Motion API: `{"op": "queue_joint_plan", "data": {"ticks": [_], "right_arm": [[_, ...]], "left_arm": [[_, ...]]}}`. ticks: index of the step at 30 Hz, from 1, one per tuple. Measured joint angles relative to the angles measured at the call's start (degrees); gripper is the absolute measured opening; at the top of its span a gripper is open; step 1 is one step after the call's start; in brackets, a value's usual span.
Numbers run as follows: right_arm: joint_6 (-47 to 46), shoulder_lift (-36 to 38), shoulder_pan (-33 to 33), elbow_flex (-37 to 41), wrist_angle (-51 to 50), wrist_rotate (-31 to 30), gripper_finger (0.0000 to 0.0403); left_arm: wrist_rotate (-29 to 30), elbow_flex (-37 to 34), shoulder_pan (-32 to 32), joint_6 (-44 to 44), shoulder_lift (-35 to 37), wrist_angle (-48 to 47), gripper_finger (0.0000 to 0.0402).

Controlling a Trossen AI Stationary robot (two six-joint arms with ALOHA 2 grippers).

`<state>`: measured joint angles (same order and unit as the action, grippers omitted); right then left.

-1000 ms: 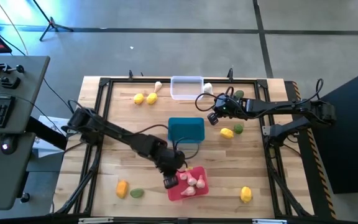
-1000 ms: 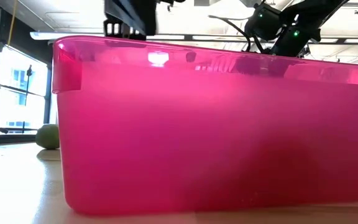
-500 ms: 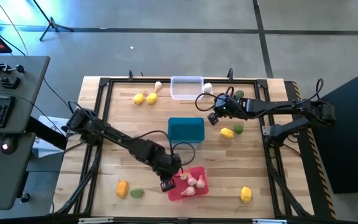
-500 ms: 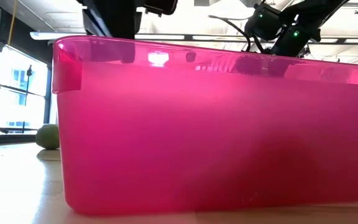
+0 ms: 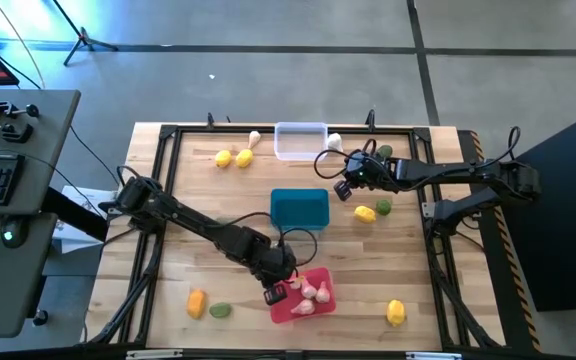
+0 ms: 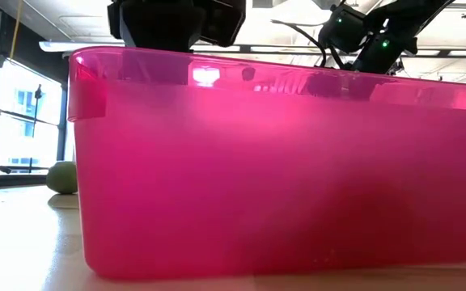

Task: Sort produce into baskets
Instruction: Adjust the pink bin

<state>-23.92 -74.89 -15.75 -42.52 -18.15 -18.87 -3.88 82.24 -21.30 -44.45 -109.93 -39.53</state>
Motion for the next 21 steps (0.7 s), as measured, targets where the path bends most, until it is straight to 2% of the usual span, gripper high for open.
{"op": "queue_joint_plan", "data": {"ticks": [4, 16, 21], "right_arm": [[0.0, 0.0, 0.0, 0.0, 0.0, 0.0, 0.0000], [0.4, 0.0, 0.0, 0.0, 0.0, -0.4, 0.0000], [0.4, 0.0, 0.0, 0.0, 0.1, -0.4, 0.0000]], "left_arm": [[2.0, 0.1, 0.0, -0.5, 0.0, -1.6, 0.0000], [2.6, 0.2, 0.4, -1.0, -0.5, -2.5, 0.0000], [2.6, 3.7, 0.8, 0.0, -0.5, -6.1, 0.0000]]}}
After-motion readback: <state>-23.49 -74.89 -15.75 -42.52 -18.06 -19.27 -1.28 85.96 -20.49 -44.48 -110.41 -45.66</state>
